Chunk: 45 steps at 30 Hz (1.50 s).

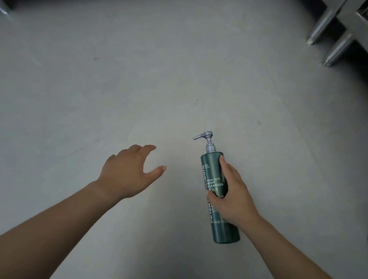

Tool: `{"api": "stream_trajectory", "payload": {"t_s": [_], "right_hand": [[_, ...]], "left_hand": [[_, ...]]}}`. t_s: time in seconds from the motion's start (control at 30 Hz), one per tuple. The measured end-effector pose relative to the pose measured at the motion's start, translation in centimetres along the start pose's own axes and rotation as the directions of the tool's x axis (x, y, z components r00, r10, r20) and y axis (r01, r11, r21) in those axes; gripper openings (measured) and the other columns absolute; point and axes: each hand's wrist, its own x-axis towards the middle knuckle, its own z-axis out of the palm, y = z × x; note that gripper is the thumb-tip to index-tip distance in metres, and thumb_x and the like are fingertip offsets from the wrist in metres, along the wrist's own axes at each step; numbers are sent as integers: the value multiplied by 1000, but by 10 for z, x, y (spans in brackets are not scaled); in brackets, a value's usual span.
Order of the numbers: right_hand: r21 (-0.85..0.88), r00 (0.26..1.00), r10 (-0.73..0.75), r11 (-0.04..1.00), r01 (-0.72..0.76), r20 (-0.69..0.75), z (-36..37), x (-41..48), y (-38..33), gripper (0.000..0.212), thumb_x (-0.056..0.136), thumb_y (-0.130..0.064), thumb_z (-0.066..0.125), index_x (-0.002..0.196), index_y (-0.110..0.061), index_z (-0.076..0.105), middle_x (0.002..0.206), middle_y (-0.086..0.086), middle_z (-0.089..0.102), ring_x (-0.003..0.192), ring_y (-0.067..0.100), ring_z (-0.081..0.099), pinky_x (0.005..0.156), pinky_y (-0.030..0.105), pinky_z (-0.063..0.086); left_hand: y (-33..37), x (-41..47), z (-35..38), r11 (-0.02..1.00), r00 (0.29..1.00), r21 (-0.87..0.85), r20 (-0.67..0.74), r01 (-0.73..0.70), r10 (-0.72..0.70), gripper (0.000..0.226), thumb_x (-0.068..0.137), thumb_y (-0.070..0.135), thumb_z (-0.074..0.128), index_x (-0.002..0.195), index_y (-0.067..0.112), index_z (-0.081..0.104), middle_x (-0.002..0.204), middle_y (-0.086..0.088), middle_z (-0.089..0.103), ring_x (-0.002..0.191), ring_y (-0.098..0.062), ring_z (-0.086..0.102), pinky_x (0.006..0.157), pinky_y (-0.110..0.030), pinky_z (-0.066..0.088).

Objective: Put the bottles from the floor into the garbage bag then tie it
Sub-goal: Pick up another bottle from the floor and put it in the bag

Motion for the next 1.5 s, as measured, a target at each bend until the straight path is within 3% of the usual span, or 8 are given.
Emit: {"api": "stream_trajectory", "payload": {"t_s": [0.27, 0.7, 0.97, 1.13, 1.23, 1.3, 1.4, 1.5], "right_hand": [[23, 989, -146, 989, 145, 33, -70, -31, -190, 90, 80, -21, 66, 145, -44, 9, 137, -19, 29, 107, -24, 35, 78, -4, 33], [40, 948, -289, 957, 286, 131, -210, -225, -668, 91, 72, -19, 67, 145, -40, 17, 130, -21, 36, 105, -30, 33, 80, -8, 25], [8, 853, -484, 871, 492, 195, -200, -255, -829, 91, 70, -24, 68, 145, -37, 19, 127, -21, 35, 104, -18, 33, 80, -10, 20], [66, 750, -581, 802, 594, 316, -172, -237, -889, 91, 68, -26, 69, 143, -43, 19, 127, -21, 36, 105, -18, 34, 81, -8, 23], [123, 653, -636, 749, 651, 411, -147, -222, -927, 90, 67, -29, 69, 142, -44, 20, 132, -18, 40, 111, -10, 40, 91, 7, 31], [172, 563, -668, 705, 688, 486, -126, -217, -951, 89, 67, -29, 69, 142, -42, 22, 138, -15, 40, 116, -7, 40, 95, 13, 32], [242, 400, -716, 613, 752, 572, -95, -217, -978, 90, 67, -29, 69, 143, -38, 22, 132, -20, 37, 107, -28, 30, 86, -5, 23], [302, 240, -709, 547, 781, 664, -58, -236, -1000, 90, 67, -31, 68, 143, -39, 21, 130, -19, 37, 105, -19, 33, 83, -2, 23]], "left_hand": [[-3, -69, -170, 996, 994, -76, -97, 42, -49, 64, 86, 63, 41, 141, 32, 34, 142, 2, 45, 122, -22, 49, 99, -42, 41], [-13, -356, -605, 970, 949, -154, -223, 189, -221, 71, 80, 66, 34, 140, 27, 38, 138, 1, 49, 123, -23, 48, 101, -48, 39], [-61, -448, -710, 939, 878, -197, -344, 280, -334, 68, 82, 65, 36, 139, 28, 38, 136, 1, 50, 123, -24, 48, 100, -46, 39], [-95, -474, -739, 861, 776, -340, -391, 378, -495, 64, 83, 63, 39, 138, 30, 40, 138, 3, 48, 113, -22, 55, 96, -42, 42], [-107, -491, -748, 799, 677, -385, -429, 462, -598, 61, 86, 60, 43, 138, 29, 42, 136, 2, 50, 114, -22, 54, 94, -39, 42], [-112, -509, -751, 720, 583, -437, -423, 539, -693, 60, 86, 59, 43, 138, 30, 41, 135, 3, 51, 116, -21, 53, 94, -39, 44], [-116, -537, -750, 599, 450, -501, -396, 624, -801, 59, 85, 61, 43, 137, 33, 41, 134, 4, 51, 109, -22, 56, 93, -41, 45], [-117, -573, -741, 473, 296, -554, -381, 685, -876, 58, 85, 58, 45, 136, 32, 43, 131, 3, 53, 113, -22, 55, 94, -41, 44]]}}
